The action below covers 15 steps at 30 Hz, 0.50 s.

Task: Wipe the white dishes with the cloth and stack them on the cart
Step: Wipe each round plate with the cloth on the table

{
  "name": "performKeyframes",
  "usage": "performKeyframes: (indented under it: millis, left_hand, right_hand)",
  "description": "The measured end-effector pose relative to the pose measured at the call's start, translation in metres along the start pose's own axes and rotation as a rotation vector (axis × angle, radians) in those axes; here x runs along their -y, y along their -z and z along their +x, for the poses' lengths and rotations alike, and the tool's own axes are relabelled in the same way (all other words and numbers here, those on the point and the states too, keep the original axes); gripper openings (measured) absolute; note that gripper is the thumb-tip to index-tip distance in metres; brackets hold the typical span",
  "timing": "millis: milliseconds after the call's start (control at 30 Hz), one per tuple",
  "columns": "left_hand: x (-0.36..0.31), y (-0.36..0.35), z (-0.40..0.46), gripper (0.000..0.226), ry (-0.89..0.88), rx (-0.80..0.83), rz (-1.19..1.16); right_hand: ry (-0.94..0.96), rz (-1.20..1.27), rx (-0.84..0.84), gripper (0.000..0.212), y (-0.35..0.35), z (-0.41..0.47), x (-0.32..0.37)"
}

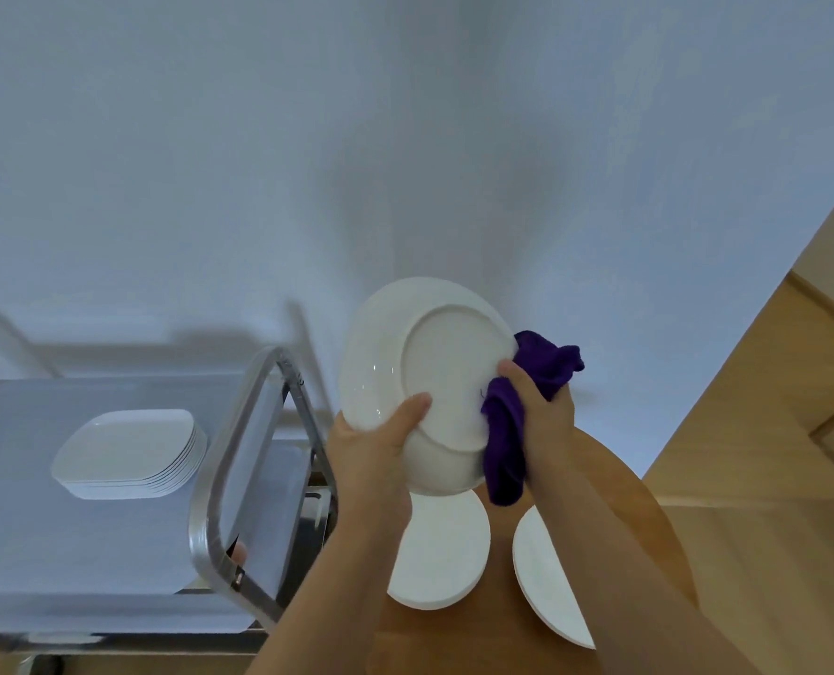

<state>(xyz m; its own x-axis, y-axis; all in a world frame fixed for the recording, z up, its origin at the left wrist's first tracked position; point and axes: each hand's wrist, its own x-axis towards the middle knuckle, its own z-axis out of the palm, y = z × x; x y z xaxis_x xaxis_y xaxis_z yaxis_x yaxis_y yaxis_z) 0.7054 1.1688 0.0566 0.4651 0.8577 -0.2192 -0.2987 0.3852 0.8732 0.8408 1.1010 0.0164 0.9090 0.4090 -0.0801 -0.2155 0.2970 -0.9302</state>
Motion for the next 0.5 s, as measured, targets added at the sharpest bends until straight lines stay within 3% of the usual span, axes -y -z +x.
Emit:
performKeyframes:
  millis: [100,200,267,367,500]
  left_hand:
    - [0.0,0.009,-0.006,0.071,0.057,0.21,-0.008]
    - [-0.018,0.024,0.0,0.064,0.307,0.558,-0.056]
    - [-0.03,0.032,0.006,0.061,0.441,0.725,-0.034]
    - [-0.037,0.037,0.013,0.064,0.534,0.747,-0.004]
    - [-0.042,0.035,0.013,0.055,0.51,0.742,-0.011]
  right_hand:
    - [-0.086,0.016,0.065,0.024,0.013,-0.001,0.011]
    - [-0.129,-0.094,0.185,0.044,0.025,-0.002,0.032]
    - [-0.141,-0.173,0.292,0.047,0.027,-0.002,0.043]
    - [-0.185,-0.261,0.367,0.037,0.021,-0.002,0.052]
    - [-0.27,-0.247,0.347,0.033,0.017,-0.004,0.049]
